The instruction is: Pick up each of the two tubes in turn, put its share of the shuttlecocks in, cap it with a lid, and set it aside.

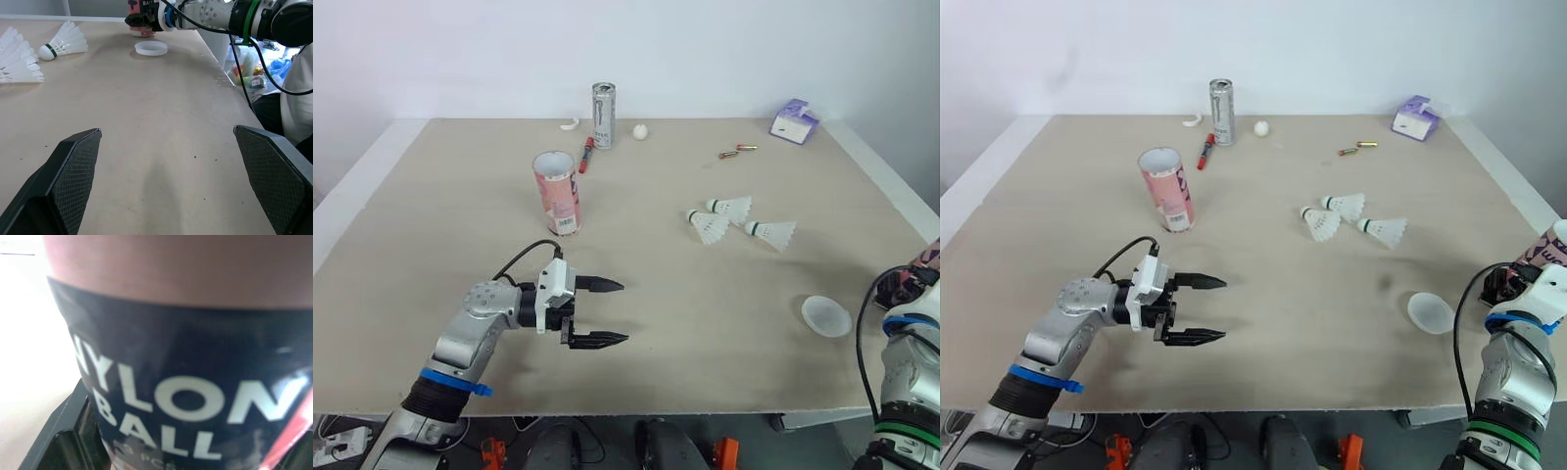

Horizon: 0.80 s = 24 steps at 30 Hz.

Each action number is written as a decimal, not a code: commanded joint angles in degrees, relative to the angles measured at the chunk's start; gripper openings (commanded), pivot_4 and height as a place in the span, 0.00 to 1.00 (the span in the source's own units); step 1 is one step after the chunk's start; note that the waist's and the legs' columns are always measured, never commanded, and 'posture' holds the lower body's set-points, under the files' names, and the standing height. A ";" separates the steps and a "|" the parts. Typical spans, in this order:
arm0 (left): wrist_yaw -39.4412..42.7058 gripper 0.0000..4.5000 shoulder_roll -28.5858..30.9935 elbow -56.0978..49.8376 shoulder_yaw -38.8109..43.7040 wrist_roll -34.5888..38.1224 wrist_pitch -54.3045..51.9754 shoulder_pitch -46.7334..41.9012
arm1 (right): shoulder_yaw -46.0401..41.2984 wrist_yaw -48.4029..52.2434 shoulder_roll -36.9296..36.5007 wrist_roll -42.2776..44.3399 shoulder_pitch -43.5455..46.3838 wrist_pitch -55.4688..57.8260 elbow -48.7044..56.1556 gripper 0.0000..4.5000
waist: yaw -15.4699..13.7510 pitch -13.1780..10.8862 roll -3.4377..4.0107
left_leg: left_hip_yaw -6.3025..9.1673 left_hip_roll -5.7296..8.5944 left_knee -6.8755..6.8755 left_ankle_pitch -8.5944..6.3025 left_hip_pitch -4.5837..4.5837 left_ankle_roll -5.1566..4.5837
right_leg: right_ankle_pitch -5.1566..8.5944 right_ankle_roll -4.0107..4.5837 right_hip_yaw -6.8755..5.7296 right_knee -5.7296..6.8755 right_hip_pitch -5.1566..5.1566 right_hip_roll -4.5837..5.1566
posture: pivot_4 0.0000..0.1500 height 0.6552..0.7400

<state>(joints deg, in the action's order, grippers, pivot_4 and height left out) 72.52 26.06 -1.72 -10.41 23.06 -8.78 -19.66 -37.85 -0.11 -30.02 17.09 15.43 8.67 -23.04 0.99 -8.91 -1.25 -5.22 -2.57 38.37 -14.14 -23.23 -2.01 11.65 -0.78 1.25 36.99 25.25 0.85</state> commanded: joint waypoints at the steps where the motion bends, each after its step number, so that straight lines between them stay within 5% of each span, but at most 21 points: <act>1: -0.36 1.00 0.18 -2.50 0.25 0.70 0.18 -0.05 | -0.76 1.11 -2.01 0.37 0.16 -2.37 0.66 0.83 | 0.22 0.00 0.00 | 0.00 0.00 0.00 0.00 0.01 0.00 | 0.00 0.00 0.01 0.00 0.00 0.00 | 1.00 1.00; 2: -0.40 1.00 0.20 -2.55 0.23 0.70 0.13 -0.02 | -0.70 1.42 -2.08 0.36 0.07 -2.77 0.58 0.83 | 0.24 0.00 0.00 | 0.00 0.00 0.00 0.00 0.01 0.00 | -0.01 -0.01 0.02 0.00 0.00 -0.01 | 1.00 1.00; 4: -0.40 1.00 0.23 -2.58 0.20 0.68 0.13 -0.01 | -0.66 1.66 -2.15 0.26 0.04 -3.16 0.44 0.99 | 0.27 0.00 0.00 | 0.00 -0.01 0.00 0.00 0.02 0.00 | -0.01 -0.01 0.03 0.01 0.00 -0.04 | 1.00 1.00; 13: -0.38 1.00 0.34 -2.54 0.23 0.66 -0.22 -0.22 | 0.07 2.14 -1.38 0.40 -2.84 -2.02 6.11 0.99 | 0.29 0.01 0.02 | 0.00 -0.03 -0.01 0.00 0.03 -0.01 | 0.01 0.00 0.47 0.04 -0.01 -0.35 | 1.00 1.00; 24: 0.07 1.00 0.54 -2.15 0.18 0.76 -0.56 -0.57 | -0.94 -1.38 4.36 4.20 -14.93 11.22 30.95 0.99 | 0.29 0.05 0.08 | -0.08 -0.06 0.00 0.00 0.08 -0.01 | 0.09 0.08 1.04 0.08 0.01 -0.60 | 1.00 1.00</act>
<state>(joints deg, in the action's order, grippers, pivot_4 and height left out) 72.49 26.27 -2.76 -10.52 23.03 -9.25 -19.68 -36.56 -0.50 -25.89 19.99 1.72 17.99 2.36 1.28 -8.86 -1.16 -5.34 -2.62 38.37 -14.14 -23.16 -2.02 11.77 -0.66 2.34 37.06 25.27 0.25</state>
